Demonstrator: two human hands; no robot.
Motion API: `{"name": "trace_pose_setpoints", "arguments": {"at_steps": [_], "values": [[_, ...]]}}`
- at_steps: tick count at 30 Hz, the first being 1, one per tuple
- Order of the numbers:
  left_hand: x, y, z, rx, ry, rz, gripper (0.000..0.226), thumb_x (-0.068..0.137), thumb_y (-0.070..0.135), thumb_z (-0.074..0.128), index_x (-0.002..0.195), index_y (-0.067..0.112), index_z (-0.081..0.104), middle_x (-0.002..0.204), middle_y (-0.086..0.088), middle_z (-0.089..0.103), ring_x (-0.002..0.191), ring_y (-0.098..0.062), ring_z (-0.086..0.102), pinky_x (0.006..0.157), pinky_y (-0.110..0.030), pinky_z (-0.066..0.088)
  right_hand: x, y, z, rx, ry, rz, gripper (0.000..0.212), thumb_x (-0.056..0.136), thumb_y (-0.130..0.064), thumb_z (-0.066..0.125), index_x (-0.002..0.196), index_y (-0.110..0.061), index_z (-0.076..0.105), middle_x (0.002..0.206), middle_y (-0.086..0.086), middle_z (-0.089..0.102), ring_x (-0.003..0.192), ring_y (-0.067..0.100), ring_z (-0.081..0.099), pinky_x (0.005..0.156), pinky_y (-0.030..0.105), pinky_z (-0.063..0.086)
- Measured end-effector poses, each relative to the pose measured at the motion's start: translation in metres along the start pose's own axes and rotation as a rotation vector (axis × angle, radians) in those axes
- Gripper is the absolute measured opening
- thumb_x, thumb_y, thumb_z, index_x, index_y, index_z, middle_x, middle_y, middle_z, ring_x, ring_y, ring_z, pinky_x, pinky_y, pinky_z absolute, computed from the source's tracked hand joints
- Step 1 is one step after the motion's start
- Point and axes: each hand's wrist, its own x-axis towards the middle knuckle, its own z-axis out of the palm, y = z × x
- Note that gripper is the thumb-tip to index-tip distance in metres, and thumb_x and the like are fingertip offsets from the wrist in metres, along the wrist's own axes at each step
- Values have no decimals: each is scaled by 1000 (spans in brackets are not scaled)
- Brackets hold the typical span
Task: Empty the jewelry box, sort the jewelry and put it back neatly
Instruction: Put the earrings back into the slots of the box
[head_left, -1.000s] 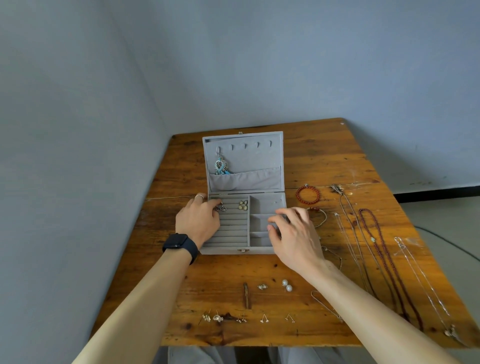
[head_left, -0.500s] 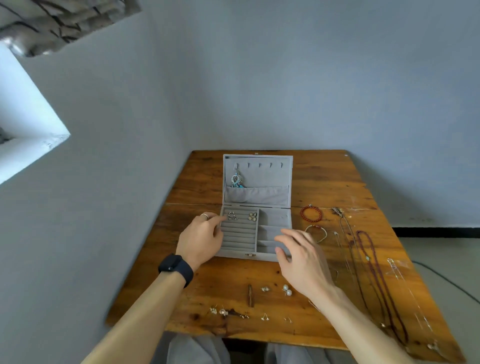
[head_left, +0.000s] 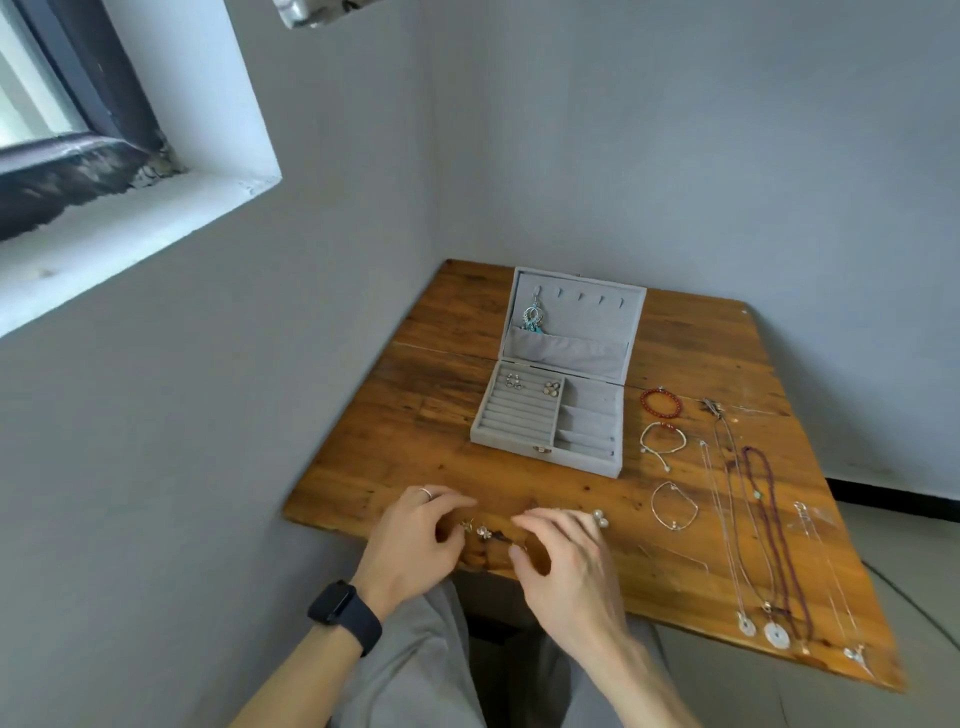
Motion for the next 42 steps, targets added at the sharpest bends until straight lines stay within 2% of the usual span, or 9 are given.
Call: {"name": "trace_pose_setpoints", "arguments": {"at_steps": [4,11,14,17,20,24,29,36,42], "values": [[-7,1,1,-3,5,16,36,89,30,63,123,39,65,126,17,56,120,-2,46,102,-27,41,1,-11,13,-108,-9,6,29,83,-40,75,109,-29,74,113,-14,68,113,15,54,85,33,50],[-8,-3,4,29,40,16,24,93,36,65,116,33,72,123,12,60,118,-5,48,99,-27,43,14,-20,26,-187,-37,14,28,86,-49,68,109,-34,73,112,-17,68,113,14,51,84,35,48],[-7,-5,5,6,42,8,21,93,36,66,112,33,74,118,14,61,114,-4,49,97,-26,43,17,-23,27,-183,-40,-4,18,86,-45,70,101,-35,73,106,-17,69,109,13,52,82,33,46],[-4,-6,5,-70,46,-48,19,95,37,63,112,36,71,110,20,63,107,3,49,94,-21,44,19,-21,24,-66,-43,-11,12,89,-35,70,101,-32,69,97,-16,68,102,10,55,77,25,43],[3,-4,0,-211,56,-133,16,96,36,62,111,39,69,107,23,66,104,6,55,90,-15,43,26,-17,13,156,-70,52,12,95,-32,64,106,-35,62,97,-20,61,98,0,54,75,11,40],[15,3,-8,-445,115,-202,15,95,30,66,104,39,72,103,29,67,103,16,56,84,1,38,43,-7,-8,318,-27,119,11,93,-31,66,103,-36,67,97,-23,67,98,-6,60,78,9,45],[34,9,-15,-609,129,-246,15,94,28,67,104,38,75,100,33,68,101,14,58,81,2,38,70,12,-32,460,4,244,13,91,-28,71,100,-36,73,94,-22,72,93,-12,62,69,0,44],[69,9,-21,-660,94,-251,19,95,30,66,110,40,74,109,26,69,106,12,57,86,-4,40,120,34,-45,357,-48,276,18,93,-25,68,107,-35,74,94,-28,70,89,-16,61,72,1,42],[91,-1,-20,-687,128,-294,13,86,34,75,99,39,75,96,24,72,97,8,63,84,-12,43,166,49,-39,180,-71,240,13,91,-28,71,104,-29,75,90,-24,69,83,-18,57,68,-3,39]]}}
